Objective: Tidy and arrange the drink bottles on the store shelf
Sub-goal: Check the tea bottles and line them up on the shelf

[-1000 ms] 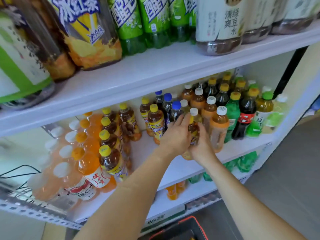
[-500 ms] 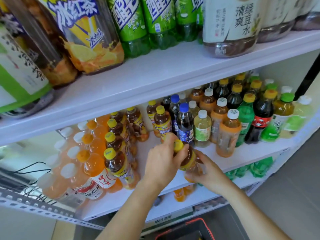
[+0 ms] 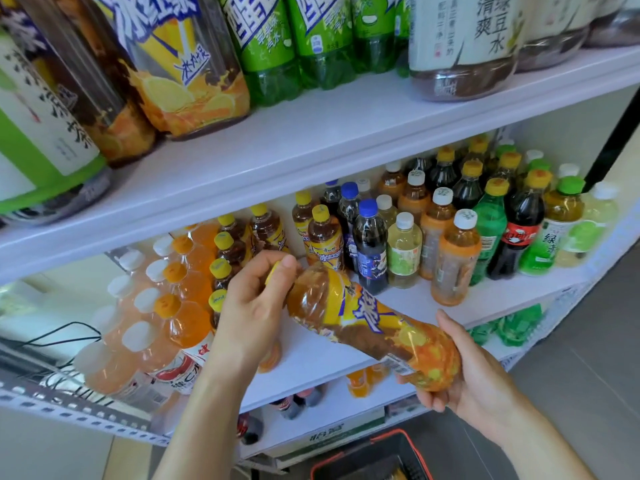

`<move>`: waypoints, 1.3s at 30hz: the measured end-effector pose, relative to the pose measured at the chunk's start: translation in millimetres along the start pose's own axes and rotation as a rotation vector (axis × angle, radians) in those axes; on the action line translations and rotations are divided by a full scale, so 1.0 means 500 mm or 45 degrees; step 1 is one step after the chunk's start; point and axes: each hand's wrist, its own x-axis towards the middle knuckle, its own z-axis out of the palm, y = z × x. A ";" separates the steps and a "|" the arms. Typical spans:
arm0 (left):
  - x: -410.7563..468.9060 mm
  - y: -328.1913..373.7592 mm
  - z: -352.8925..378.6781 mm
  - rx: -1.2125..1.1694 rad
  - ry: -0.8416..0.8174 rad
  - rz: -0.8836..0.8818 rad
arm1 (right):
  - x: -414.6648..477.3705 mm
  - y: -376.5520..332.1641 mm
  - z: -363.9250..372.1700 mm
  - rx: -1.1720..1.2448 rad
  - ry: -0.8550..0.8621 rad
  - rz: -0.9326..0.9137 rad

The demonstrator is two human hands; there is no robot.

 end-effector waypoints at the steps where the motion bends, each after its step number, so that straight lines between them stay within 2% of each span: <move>1: -0.001 0.001 0.000 0.010 -0.007 0.027 | -0.003 -0.002 0.000 0.002 -0.032 0.043; 5: -0.004 0.000 0.010 0.095 0.161 0.107 | -0.020 -0.017 0.006 0.029 -0.221 0.096; 8: -0.003 -0.007 0.013 0.033 0.327 0.040 | -0.037 -0.025 0.003 0.007 -0.332 -0.071; 10: -0.004 -0.011 0.012 -0.024 0.383 -0.023 | -0.044 -0.029 -0.004 -0.066 -0.290 -0.180; 17: -0.020 0.001 -0.004 -0.076 0.103 -0.030 | -0.053 -0.042 -0.001 -0.173 -0.054 -0.208; 20: -0.027 0.009 -0.008 -0.078 0.046 -0.004 | -0.045 -0.040 -0.002 -0.250 -0.032 -0.105; 23: -0.032 0.019 -0.006 -0.011 0.083 0.052 | -0.039 -0.036 -0.001 -0.248 -0.061 0.054; 28: -0.036 0.016 -0.003 0.018 0.167 0.065 | -0.036 -0.029 0.000 -0.251 -0.152 0.113; 31: -0.039 0.016 -0.004 -0.059 0.248 0.038 | -0.038 -0.024 0.006 -0.072 -0.194 0.031; 34: -0.036 0.017 -0.009 -0.171 0.357 -0.025 | -0.036 -0.026 0.011 0.169 -0.198 -0.185; 36: -0.032 0.015 -0.014 -0.248 0.386 -0.079 | -0.036 -0.029 0.011 0.127 -0.220 -0.273; 39: -0.031 0.011 -0.028 -0.297 0.338 -0.101 | -0.038 -0.032 0.018 0.040 -0.188 -0.281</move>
